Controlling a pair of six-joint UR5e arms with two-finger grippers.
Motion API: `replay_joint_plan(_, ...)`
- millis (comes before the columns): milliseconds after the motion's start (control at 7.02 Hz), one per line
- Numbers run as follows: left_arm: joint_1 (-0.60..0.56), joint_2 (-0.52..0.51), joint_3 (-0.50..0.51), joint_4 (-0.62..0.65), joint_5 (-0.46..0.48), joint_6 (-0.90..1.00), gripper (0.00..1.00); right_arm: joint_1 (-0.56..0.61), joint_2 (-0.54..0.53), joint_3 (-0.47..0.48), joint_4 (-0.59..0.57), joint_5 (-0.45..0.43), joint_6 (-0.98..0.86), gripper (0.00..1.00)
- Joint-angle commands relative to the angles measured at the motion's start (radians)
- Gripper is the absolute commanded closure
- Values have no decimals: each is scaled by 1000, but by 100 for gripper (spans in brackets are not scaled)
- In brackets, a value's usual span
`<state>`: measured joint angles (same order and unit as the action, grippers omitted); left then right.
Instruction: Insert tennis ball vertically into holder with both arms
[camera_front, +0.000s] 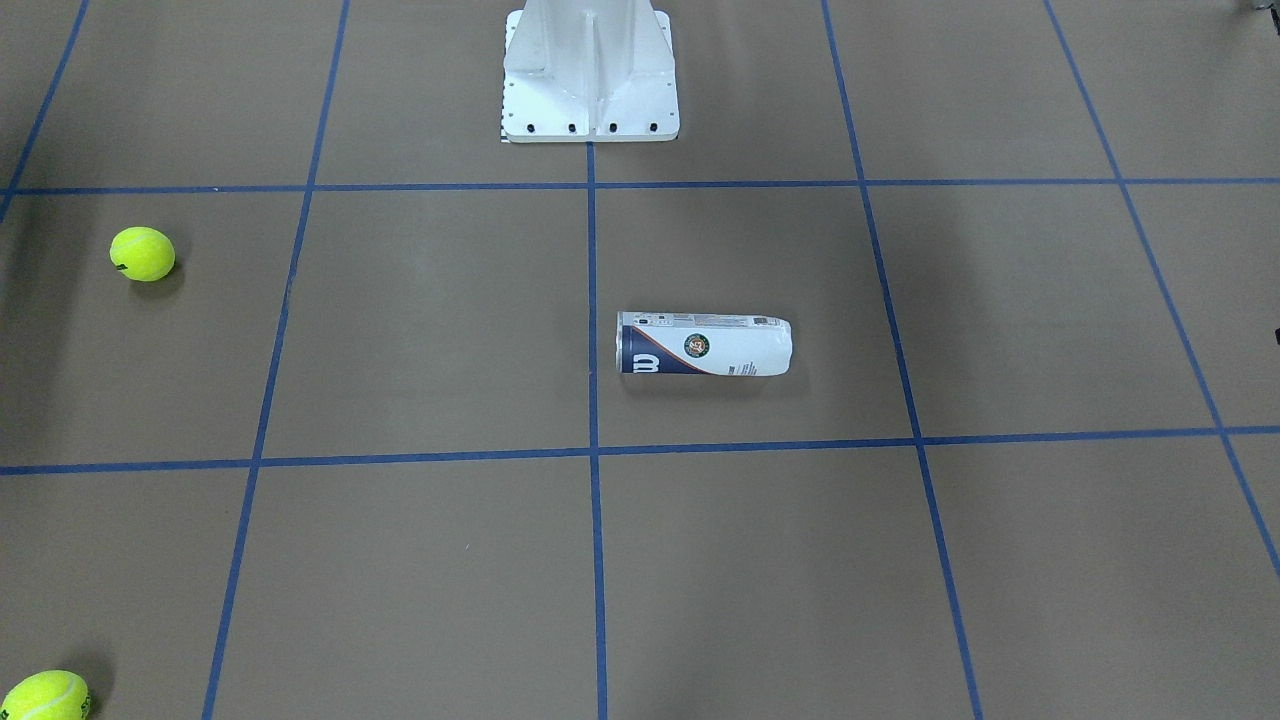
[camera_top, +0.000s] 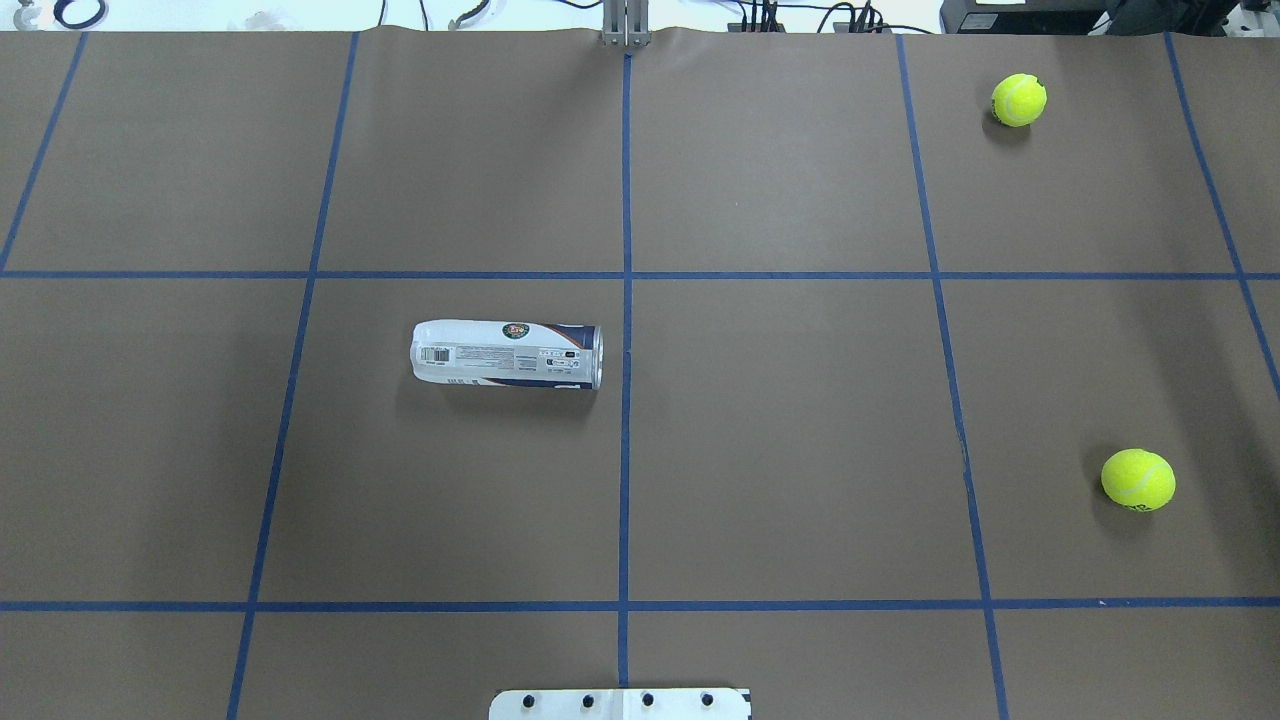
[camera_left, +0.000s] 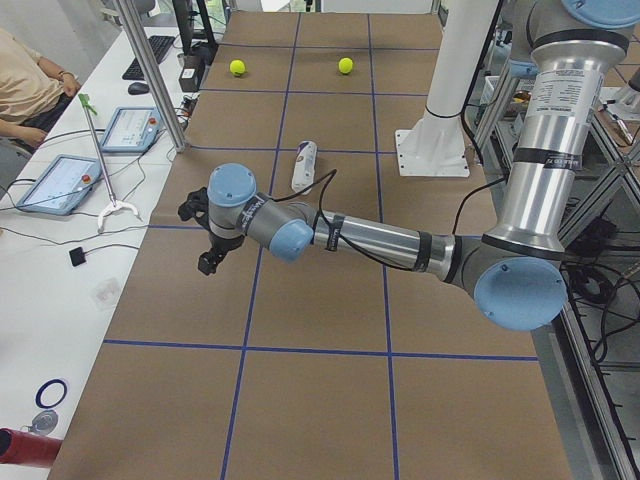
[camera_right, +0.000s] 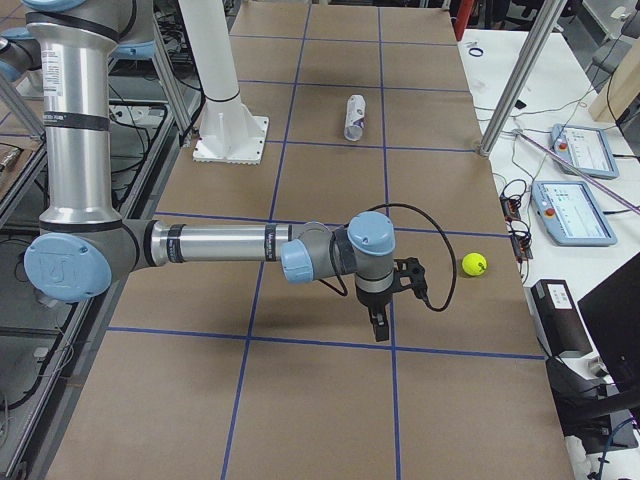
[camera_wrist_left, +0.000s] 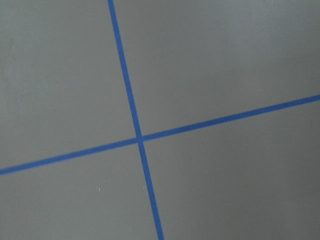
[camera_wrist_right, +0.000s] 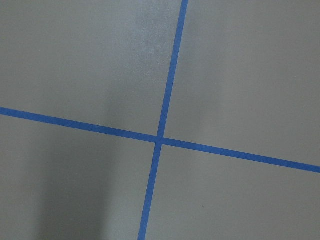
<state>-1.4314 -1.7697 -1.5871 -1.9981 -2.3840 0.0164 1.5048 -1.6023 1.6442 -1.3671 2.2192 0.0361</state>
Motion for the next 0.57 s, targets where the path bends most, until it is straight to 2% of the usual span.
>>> replay_joint_plan(0, 157, -107, 10, -237, 44, -20, 1, 0, 1, 0, -1, -1, 1, 0)
replay_joint_plan(142, 239, -149, -3, -273, 121, -32, 1, 0, 1, -1, -1, -1, 1, 0)
replay_joint_plan(427, 383, -229, -4, -281, 155, -79, 1, 0, 2, 6, -1, -1, 2, 0)
